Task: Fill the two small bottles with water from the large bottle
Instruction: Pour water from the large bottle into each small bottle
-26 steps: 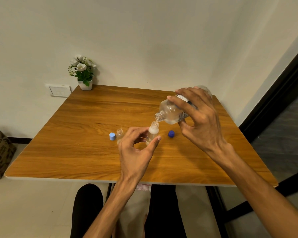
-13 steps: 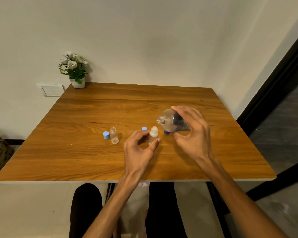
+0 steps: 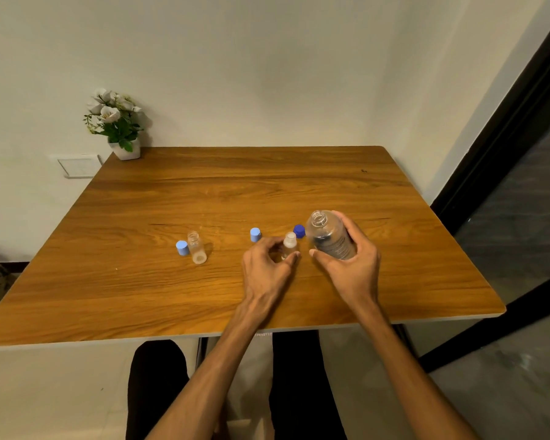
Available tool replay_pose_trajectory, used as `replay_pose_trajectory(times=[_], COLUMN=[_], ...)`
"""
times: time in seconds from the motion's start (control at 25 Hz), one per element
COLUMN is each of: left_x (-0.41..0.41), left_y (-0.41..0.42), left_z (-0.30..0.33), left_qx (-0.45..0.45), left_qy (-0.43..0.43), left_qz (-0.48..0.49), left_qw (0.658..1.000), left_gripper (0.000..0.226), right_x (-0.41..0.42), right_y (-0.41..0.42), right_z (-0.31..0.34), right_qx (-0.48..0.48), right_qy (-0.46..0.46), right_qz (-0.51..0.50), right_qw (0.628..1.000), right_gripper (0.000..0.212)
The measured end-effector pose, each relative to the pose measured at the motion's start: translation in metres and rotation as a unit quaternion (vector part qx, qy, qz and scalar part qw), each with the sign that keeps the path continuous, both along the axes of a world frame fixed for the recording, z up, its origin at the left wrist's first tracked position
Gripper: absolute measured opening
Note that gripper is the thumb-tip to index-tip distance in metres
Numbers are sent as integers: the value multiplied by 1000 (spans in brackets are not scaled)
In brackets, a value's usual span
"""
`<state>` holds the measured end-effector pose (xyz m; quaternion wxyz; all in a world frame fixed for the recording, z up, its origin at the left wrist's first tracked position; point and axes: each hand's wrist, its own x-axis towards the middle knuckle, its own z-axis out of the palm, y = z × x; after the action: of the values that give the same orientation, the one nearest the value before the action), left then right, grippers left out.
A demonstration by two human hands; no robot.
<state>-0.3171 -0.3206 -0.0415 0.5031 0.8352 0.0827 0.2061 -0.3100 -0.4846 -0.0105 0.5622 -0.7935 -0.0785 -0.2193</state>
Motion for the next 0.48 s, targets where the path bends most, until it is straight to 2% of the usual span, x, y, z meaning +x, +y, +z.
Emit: replay_pose_trajectory(times=[0.08,0.24,0.4,0.48], left_x=[1,-12,-49,-59], left_y=[2,10,43,68], left_z=[1,7,17,19], left_qx=[11,20,26,29], left_qy=[-3,5,-136,-153], left_qz=[-11,-17,86,170], left_qw=[1000,1000,987,973], left_gripper=[39,64,42,40], right_x=[-2,-9,-15,-15], right_y=[3,10,21,27], right_z=[6,19,34,42], right_qx=[2,12,-17,-42], right_qy=[1,-7,-39,-61], right_qz=[2,13,12,6], right_qw=[1000,1000,999,997], right_gripper=[83,82,85,87])
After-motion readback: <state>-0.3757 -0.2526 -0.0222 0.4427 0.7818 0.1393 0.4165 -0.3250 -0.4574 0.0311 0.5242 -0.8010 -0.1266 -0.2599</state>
